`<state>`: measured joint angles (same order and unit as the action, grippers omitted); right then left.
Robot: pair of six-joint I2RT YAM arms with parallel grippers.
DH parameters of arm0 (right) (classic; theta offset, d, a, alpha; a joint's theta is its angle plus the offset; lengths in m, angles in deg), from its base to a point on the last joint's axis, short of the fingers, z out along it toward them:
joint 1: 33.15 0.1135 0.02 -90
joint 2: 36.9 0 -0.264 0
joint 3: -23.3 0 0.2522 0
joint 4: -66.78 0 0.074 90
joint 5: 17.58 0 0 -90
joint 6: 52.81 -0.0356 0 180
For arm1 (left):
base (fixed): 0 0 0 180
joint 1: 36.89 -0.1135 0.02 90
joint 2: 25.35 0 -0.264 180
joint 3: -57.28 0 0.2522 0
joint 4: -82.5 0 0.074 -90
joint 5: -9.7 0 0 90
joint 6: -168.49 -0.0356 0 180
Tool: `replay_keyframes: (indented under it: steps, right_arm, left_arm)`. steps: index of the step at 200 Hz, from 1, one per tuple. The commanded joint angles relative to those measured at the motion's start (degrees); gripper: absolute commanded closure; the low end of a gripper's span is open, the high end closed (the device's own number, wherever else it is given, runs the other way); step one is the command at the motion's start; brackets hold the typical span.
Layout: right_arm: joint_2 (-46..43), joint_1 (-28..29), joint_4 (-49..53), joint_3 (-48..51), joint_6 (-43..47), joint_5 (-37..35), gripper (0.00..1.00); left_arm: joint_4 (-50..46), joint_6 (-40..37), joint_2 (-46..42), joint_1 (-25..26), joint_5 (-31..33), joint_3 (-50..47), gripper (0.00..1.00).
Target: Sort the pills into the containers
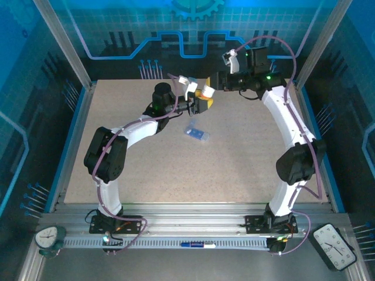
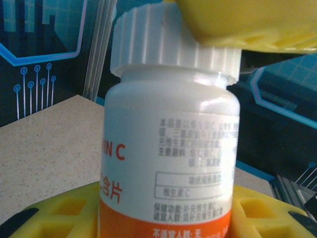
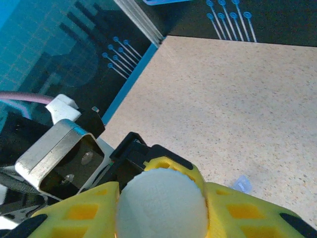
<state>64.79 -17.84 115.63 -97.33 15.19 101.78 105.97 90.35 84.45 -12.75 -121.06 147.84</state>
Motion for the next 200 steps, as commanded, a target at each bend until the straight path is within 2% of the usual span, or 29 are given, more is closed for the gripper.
replay_keyframes:
  steps: [1,39,65,79,111,127,141,168,200]
  right_arm:
    - [-2.0,4.1,0.6,5.9,-8.4,-11.1,0.65]
    - [-5.7,8.4,-6.7,13.6,-16.2,-19.2,0.66]
    - [-5.7,8.4,-7.4,13.2,-17.2,-18.8,0.62]
    - [-5.1,7.1,-6.1,10.9,-16.1,-16.8,0.56]
    - [-5.5,2.5,-5.8,6.7,-13.9,-10.2,0.31]
    - [-6.8,0.4,-6.6,6.3,-11.8,-7.0,0.24]
    - [-7.7,-1.1,-7.6,6.4,-9.6,-3.9,0.21]
    - [-6.7,-4.3,-8.8,5.1,-5.9,4.8,0.2]
    - [-1.7,-5.3,-1.7,-2.2,1.8,9.7,0.21]
  left_arm:
    - [4.0,-3.1,-2.4,0.4,3.0,2.5,1.0]
    - [4.0,-4.6,-2.8,0.8,5.8,2.1,1.0]
    - [3.9,-5.0,-3.0,0.9,6.1,1.6,1.0]
    - [3.9,-5.3,-2.9,0.9,6.1,1.3,1.0]
    - [4.4,-5.2,-2.7,0.8,5.3,0.7,1.0]
    - [4.5,-5.0,-2.6,0.8,4.5,0.8,1.0]
    - [4.7,-4.7,-2.6,0.7,3.6,0.9,1.0]
    - [5.2,-3.4,-2.1,0.6,1.3,1.5,1.0]
    - [5.7,-1.2,-1.2,0.3,-1.6,2.6,1.0]
